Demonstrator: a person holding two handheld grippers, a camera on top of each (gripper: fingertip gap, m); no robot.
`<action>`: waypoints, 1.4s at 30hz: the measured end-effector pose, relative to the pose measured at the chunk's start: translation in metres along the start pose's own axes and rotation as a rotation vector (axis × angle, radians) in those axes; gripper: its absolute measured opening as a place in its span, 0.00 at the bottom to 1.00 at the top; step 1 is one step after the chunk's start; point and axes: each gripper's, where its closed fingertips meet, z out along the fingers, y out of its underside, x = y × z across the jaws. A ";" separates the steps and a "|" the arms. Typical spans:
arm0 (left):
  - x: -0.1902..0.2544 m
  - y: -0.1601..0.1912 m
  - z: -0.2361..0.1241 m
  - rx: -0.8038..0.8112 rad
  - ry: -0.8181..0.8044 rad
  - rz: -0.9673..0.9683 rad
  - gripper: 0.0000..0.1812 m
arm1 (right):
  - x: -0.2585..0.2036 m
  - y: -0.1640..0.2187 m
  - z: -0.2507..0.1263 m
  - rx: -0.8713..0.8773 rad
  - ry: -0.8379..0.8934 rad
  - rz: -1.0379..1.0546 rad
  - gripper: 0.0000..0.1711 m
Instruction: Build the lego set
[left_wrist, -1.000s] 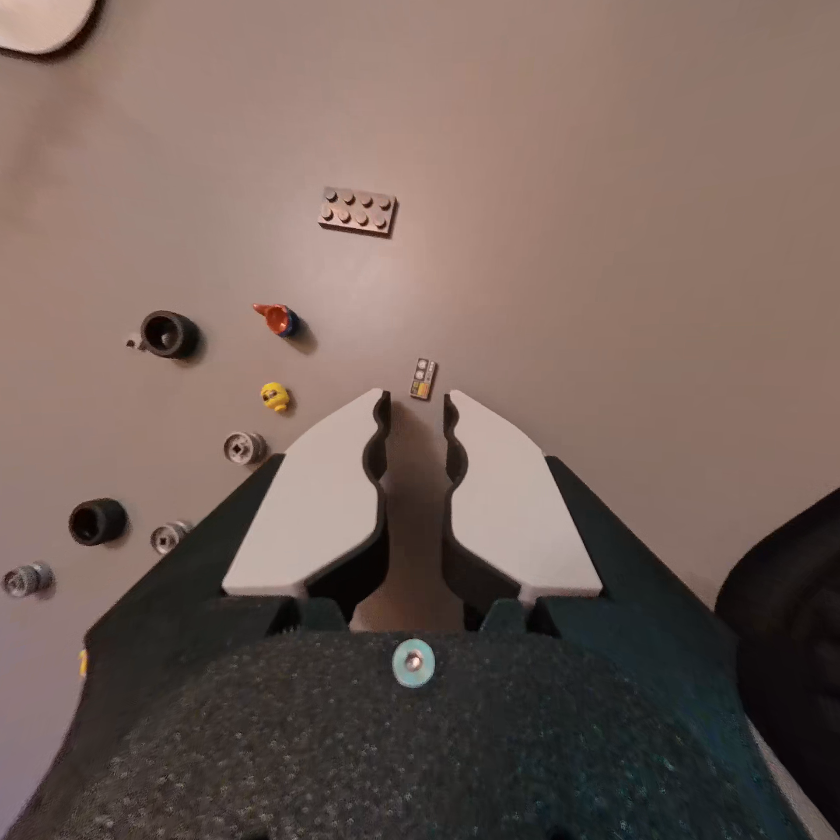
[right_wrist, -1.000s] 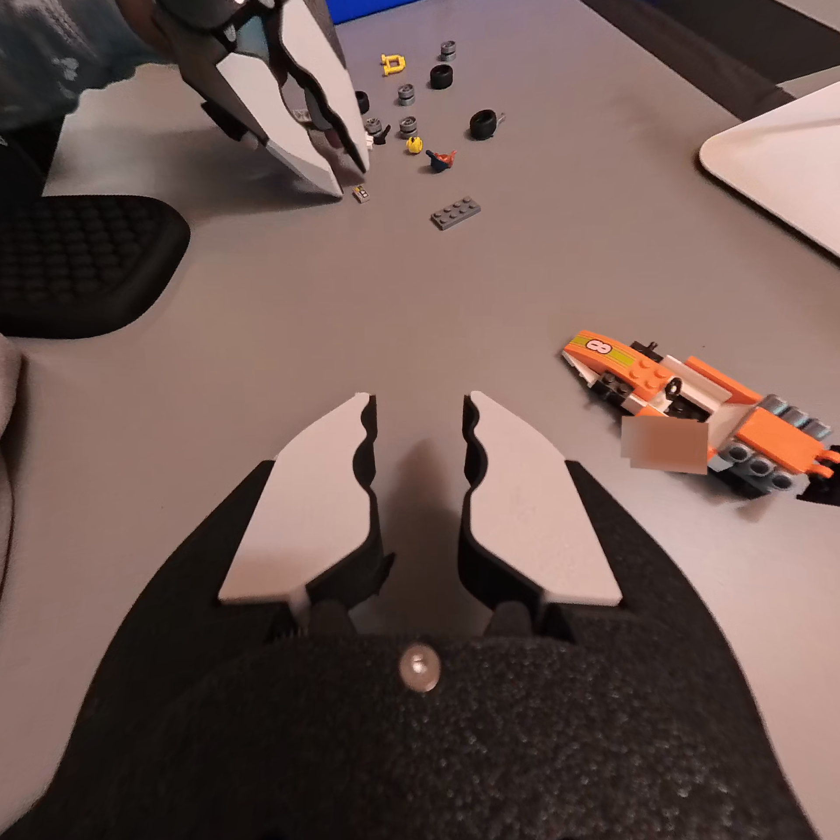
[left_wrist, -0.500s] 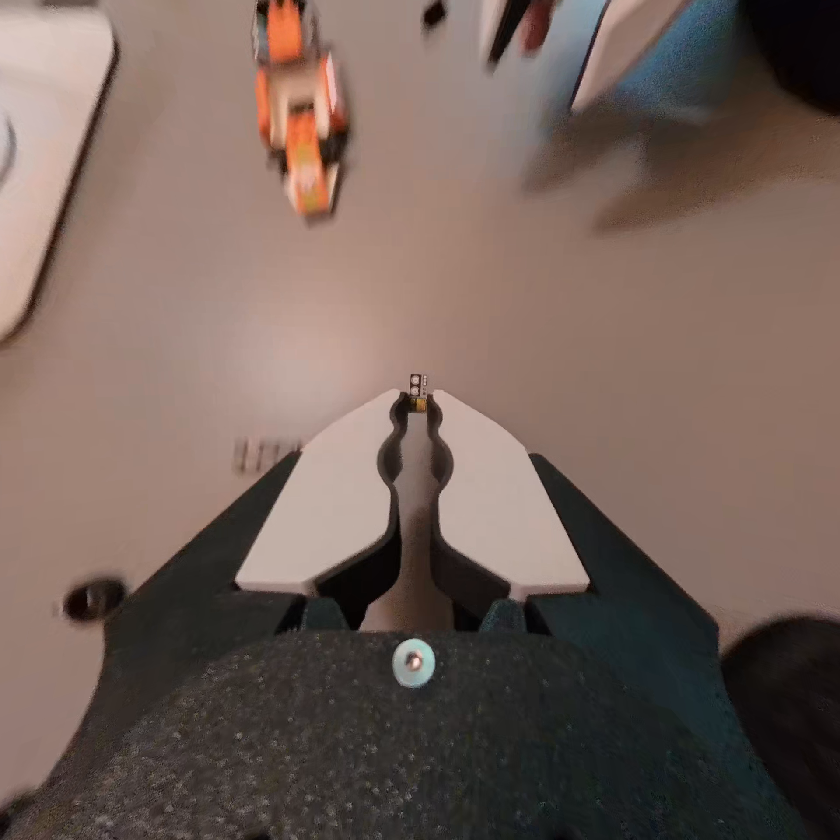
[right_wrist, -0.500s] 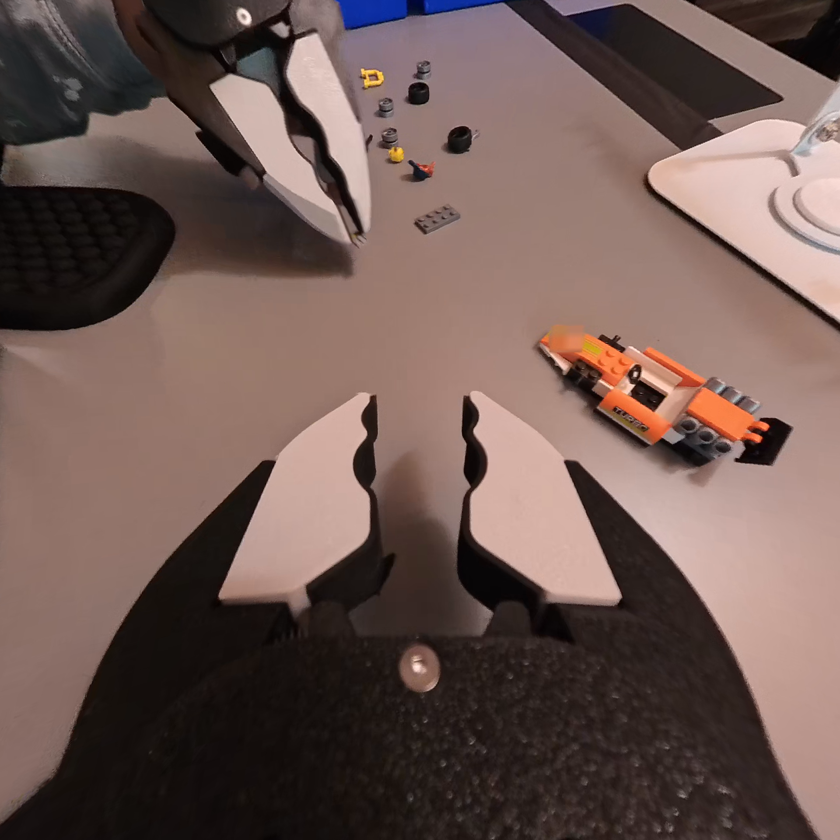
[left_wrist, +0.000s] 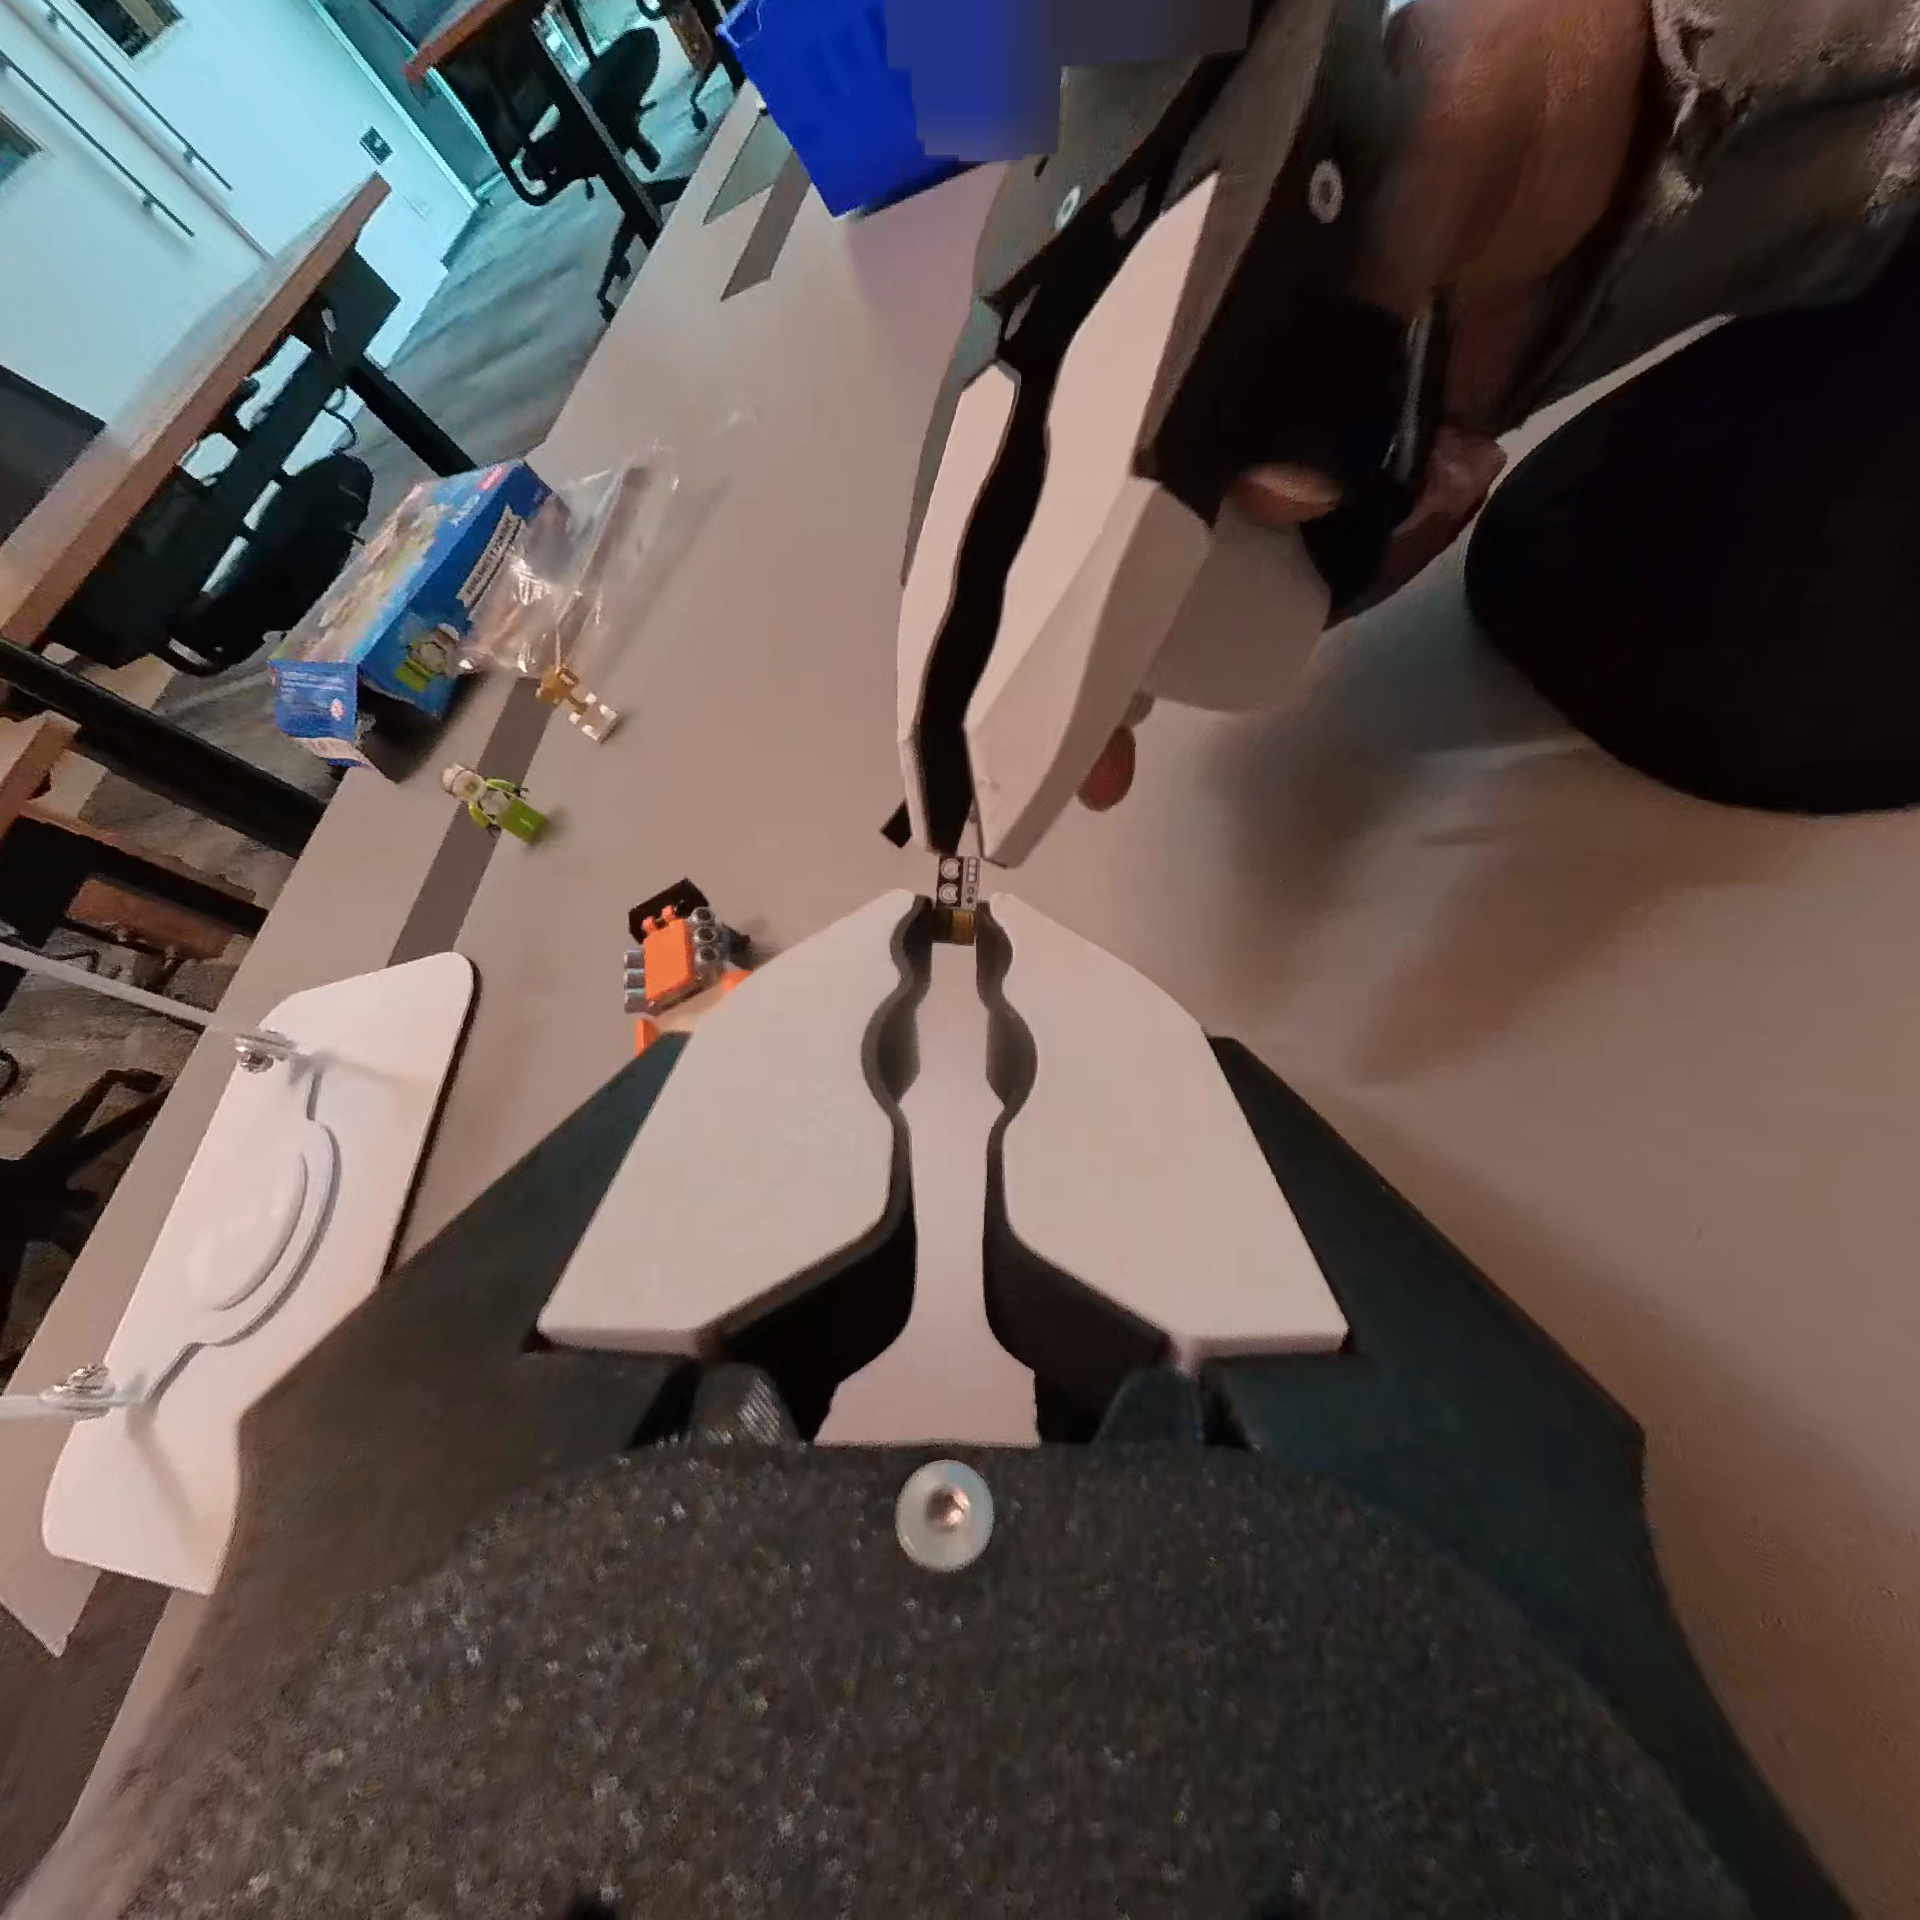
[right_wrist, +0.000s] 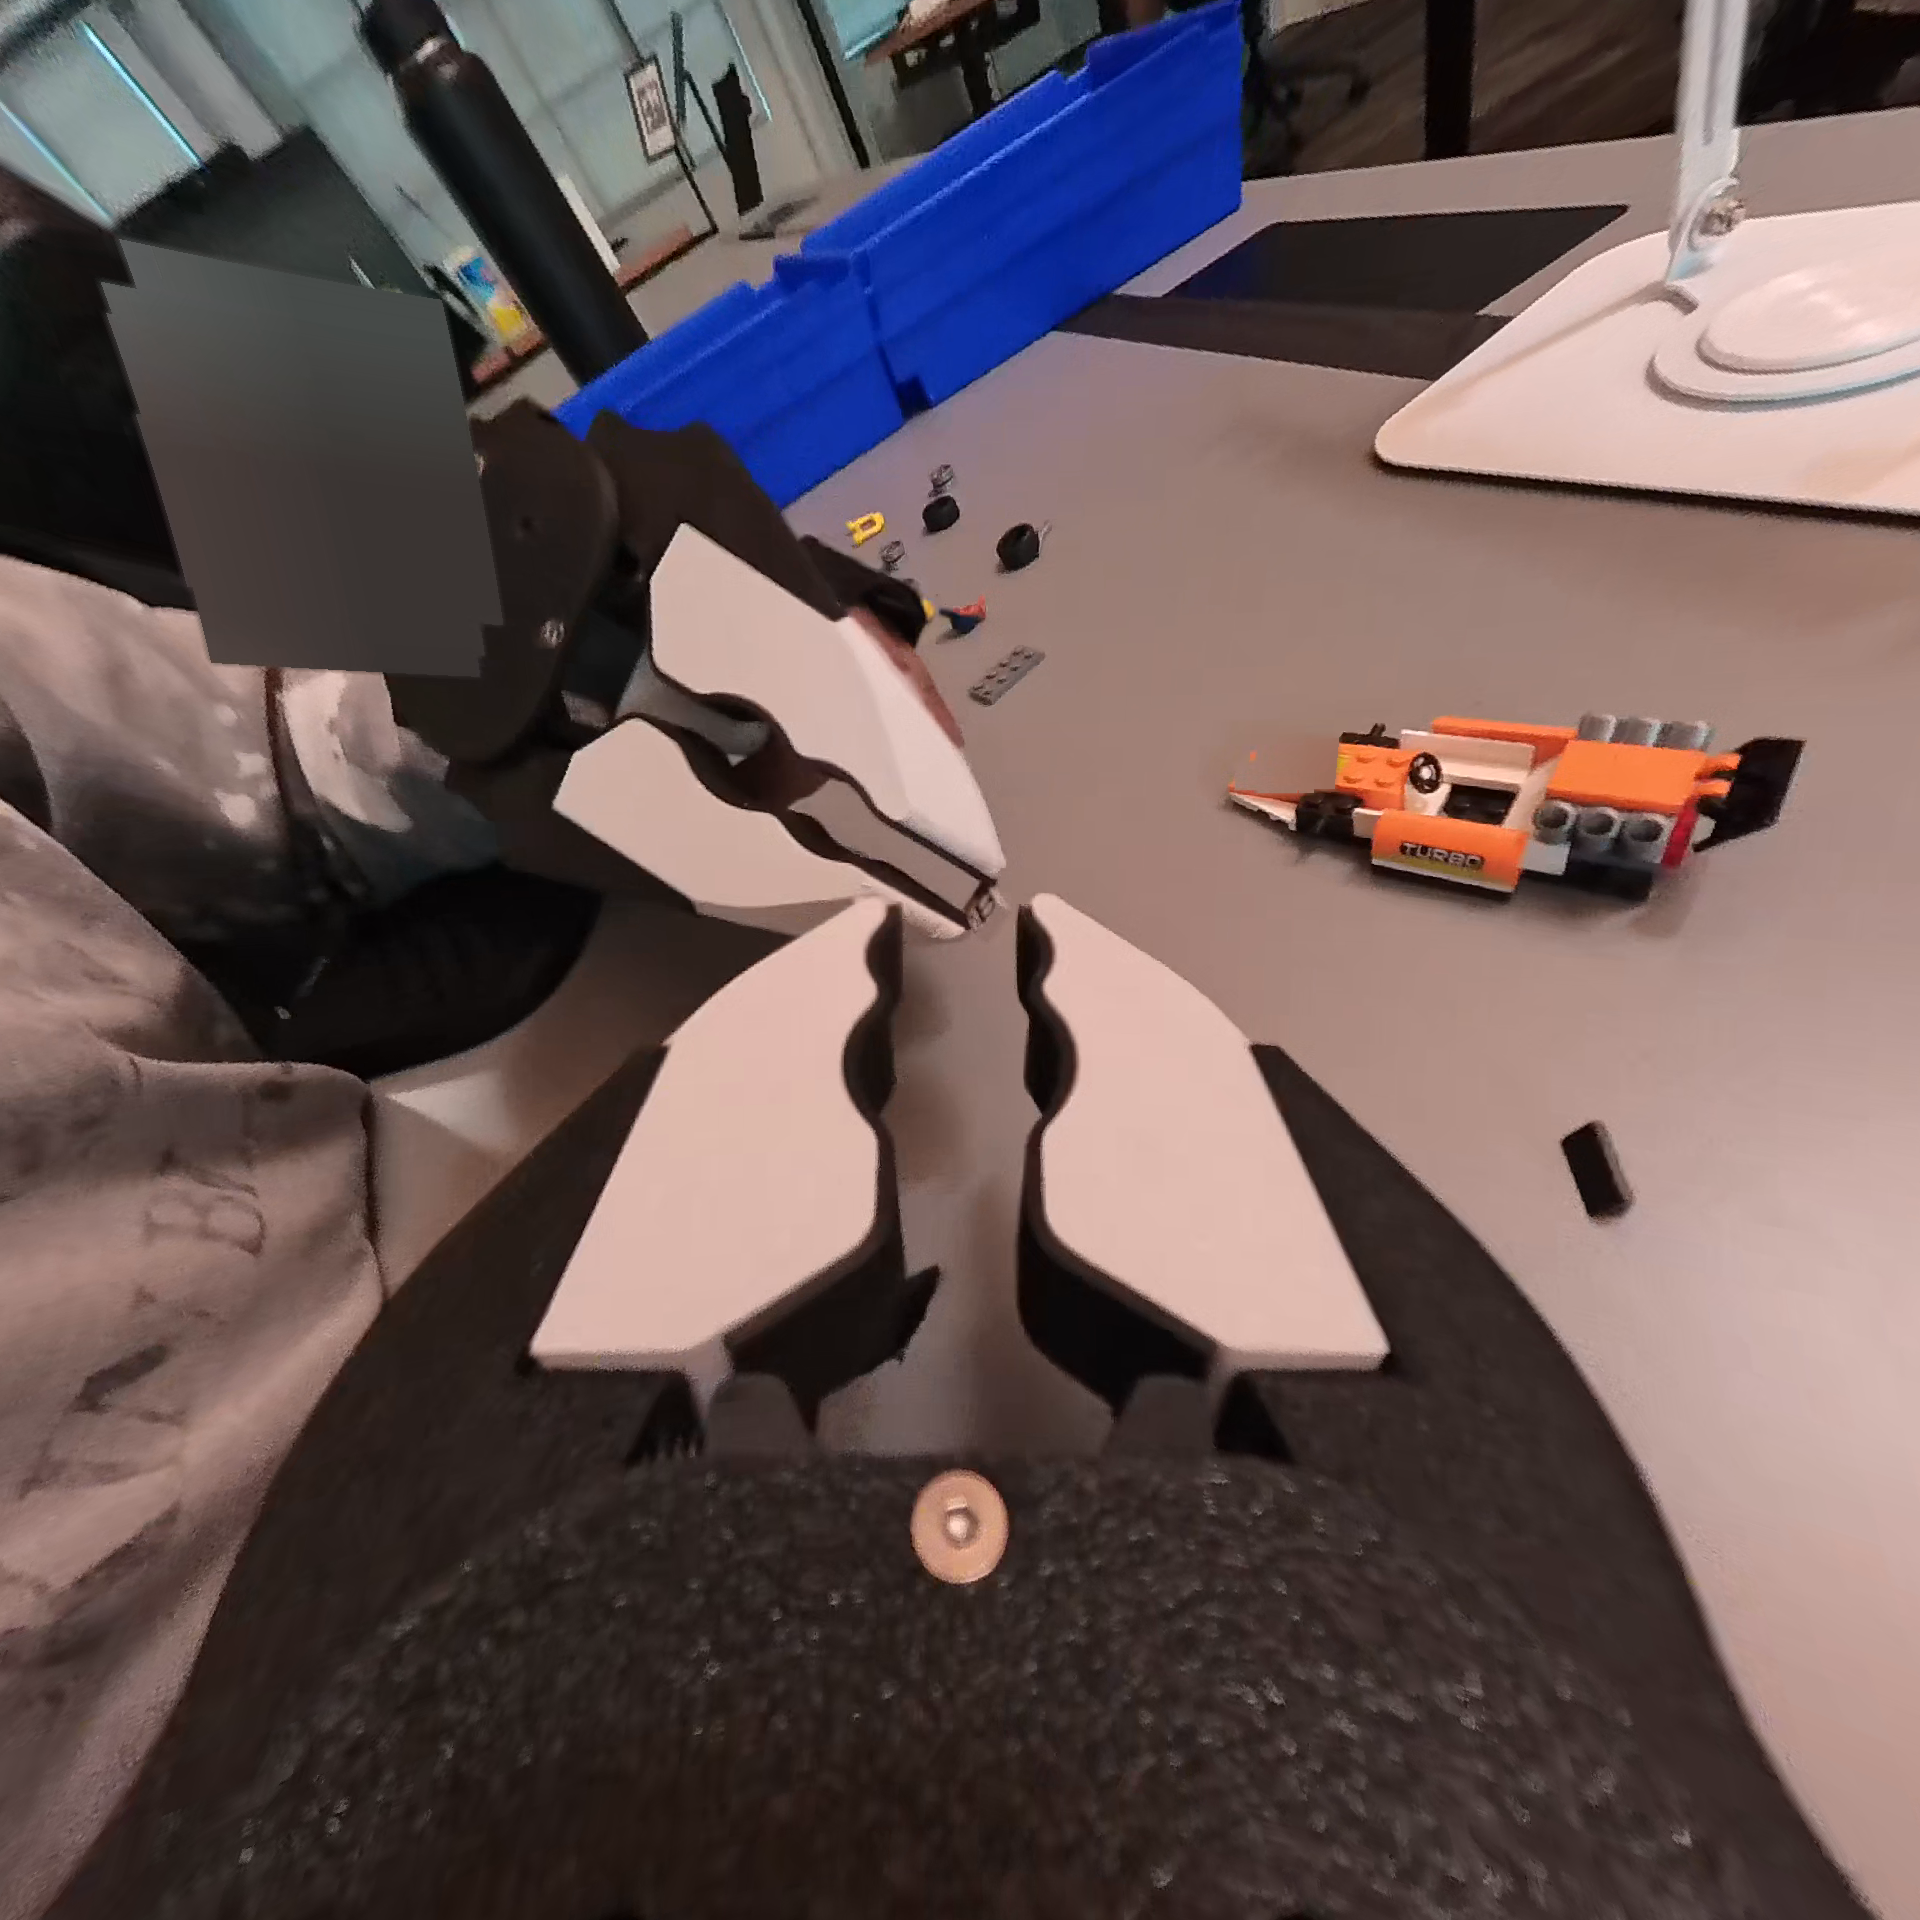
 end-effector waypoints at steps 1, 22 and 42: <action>0.000 -0.001 -0.001 0.005 -0.011 0.003 0.04 | 0.000 0.000 0.000 0.004 -0.004 0.013 0.09; 0.011 -0.009 -0.017 0.110 0.043 -0.130 0.09 | -0.009 0.004 -0.003 -0.135 -0.078 -0.078 0.02; 0.033 -0.002 -0.019 0.158 0.385 -0.529 0.02 | -0.029 0.021 0.007 -0.599 -0.334 -0.486 0.02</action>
